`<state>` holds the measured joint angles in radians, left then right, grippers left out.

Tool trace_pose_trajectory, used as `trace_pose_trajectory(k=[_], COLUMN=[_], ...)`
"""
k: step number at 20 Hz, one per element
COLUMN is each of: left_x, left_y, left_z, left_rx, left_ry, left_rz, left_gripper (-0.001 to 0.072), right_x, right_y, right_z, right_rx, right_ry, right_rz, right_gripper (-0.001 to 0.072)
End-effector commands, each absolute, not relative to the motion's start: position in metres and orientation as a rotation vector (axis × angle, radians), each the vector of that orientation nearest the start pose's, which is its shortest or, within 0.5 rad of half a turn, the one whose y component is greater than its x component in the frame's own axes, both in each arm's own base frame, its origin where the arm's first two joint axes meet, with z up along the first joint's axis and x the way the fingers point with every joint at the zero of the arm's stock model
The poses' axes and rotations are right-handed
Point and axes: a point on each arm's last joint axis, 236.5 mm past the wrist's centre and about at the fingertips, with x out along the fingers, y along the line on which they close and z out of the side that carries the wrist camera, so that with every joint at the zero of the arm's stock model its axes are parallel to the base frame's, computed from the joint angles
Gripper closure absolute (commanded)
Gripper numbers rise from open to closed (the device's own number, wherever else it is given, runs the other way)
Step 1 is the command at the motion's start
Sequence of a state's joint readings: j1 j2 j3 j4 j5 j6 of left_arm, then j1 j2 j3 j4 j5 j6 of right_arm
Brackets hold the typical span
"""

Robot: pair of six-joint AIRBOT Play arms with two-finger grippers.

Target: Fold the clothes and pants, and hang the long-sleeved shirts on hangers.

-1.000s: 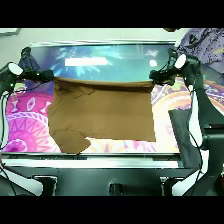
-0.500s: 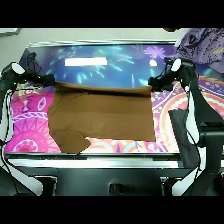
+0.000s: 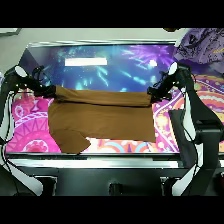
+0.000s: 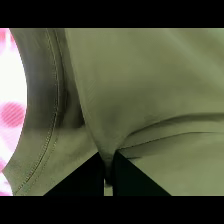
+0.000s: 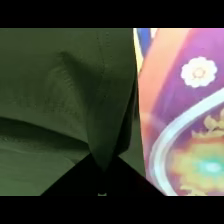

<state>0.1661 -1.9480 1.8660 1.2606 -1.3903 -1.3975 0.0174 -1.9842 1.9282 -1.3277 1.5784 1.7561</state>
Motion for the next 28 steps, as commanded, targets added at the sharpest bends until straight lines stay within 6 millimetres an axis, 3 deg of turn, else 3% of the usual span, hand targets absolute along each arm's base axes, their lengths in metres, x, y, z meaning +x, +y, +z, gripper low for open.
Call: trace_pose_trajectory(k=[1, 4, 5, 6, 7, 9, 10, 12, 14, 15, 16, 18, 21, 23, 25, 28], left_x=[0.497, 0.497, 0.498, 0.502, 0.506, 0.512, 0.514, 0.512, 0.502, 0.494, 0.484, 0.444, 0.358, 0.307, 0.27, 0.237], left_y=[0.013, 0.013, 0.013, 0.014, 0.015, 0.016, 0.018, 0.027, 0.047, 0.058, 0.068, 0.088, 0.093, 0.08, 0.06, 0.03], left_z=[-0.062, -0.07, -0.072, -0.071, -0.07, -0.066, -0.061, -0.042, -0.019, -0.006, 0.004, 0.01, -0.009, -0.029, -0.05, -0.071], left_rx=[-0.247, -0.252, -0.252, -0.251, -0.258, -0.275, -0.271, -0.259, -0.289, -0.345, -0.409, -0.56, -0.817, -0.929, -0.96, -0.948], left_ry=[1.456, 1.469, 1.464, 1.449, 1.432, 1.41, 1.402, 1.395, 1.39, 1.379, 1.365, 1.353, 1.346, 1.333, 1.326, 1.34], left_rz=[-0.197, -0.196, -0.194, -0.19, -0.178, -0.156, -0.157, -0.149, -0.121, -0.121, -0.122, -0.127, -0.07, -0.003, 0.048, 0.05], left_gripper=[0.0693, 0.0688, 0.0656, 0.0588, 0.0472, 0.0183, 0.0152, 0.0155, 0.0178, 0.0178, 0.0178, 0.0178, 0.0177, 0.0177, 0.0177, 0.0178], right_x=[0.46, 0.459, 0.459, 0.459, 0.459, 0.457, 0.456, 0.454, 0.451, 0.454, 0.449, 0.423, 0.369, 0.342, 0.326, 0.316], right_y=[0.07, 0.07, 0.071, 0.072, 0.073, 0.073, 0.071, 0.055, 0.025, 0.021, 0.016, 0.008, 0.021, 0.028, 0.037, 0.042], right_z=[-0.07, -0.075, -0.076, -0.076, -0.075, -0.073, -0.069, -0.052, -0.024, -0.008, 0.003, 0.005, -0.004, -0.016, -0.021, -0.021], right_rx=[0.349, 0.351, 0.355, 0.36, 0.363, 0.358, 0.35, 0.255, 0.067, 0.12, 0.153, 0.284, 0.511, 0.547, 0.569, 0.565], right_ry=[1.703, 1.715, 1.717, 1.717, 1.717, 1.722, 1.719, 1.691, 1.64, 1.588, 1.564, 1.56, 1.533, 1.52, 1.502, 1.486], right_rz=[0.049, 0.048, 0.052, 0.055, 0.058, 0.062, 0.065, 0.07, 0.077, 0.097, 0.138, 0.204, 0.321, 0.308, 0.312, 0.319], right_gripper=[0.0677, 0.0666, 0.0611, 0.0556, 0.0481, 0.0234, 0.021, 0.0212, 0.0213, 0.0217, 0.0217, 0.0217, 0.0217, 0.0218, 0.0232, 0.0232])
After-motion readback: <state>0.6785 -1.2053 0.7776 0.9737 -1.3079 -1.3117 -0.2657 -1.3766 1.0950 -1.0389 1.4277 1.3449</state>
